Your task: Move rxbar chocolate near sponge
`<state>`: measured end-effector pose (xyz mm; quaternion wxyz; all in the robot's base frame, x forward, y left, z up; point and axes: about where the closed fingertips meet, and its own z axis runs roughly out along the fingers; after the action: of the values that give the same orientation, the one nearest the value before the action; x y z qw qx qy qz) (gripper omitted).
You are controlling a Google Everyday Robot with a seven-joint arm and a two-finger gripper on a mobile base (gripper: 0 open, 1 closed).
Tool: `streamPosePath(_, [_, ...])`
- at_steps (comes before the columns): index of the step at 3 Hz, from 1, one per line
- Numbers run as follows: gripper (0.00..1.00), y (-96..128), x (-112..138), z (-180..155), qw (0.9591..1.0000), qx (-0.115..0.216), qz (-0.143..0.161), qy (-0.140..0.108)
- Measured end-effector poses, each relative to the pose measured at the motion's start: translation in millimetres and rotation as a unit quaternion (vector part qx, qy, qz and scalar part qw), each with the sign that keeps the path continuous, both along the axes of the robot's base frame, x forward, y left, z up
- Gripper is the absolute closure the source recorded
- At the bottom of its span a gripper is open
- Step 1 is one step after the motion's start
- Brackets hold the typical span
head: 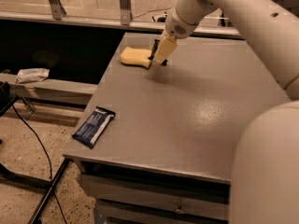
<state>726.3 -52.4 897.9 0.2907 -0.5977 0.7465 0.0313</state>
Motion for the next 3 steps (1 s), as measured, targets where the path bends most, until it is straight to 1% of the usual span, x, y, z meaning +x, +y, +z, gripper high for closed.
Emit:
streamPosePath(1, [0.65,2.7,17.4,-5.4,0.9999,0.010,-0.007,-0.001])
streamPosePath(2, [0.33,5.8,17.3,-10.1,0.9999,0.009,-0.005,0.003])
streamPosePath(3, [0.10,7.3,17.5,-12.7,0.9999,0.008,-0.003,0.005])
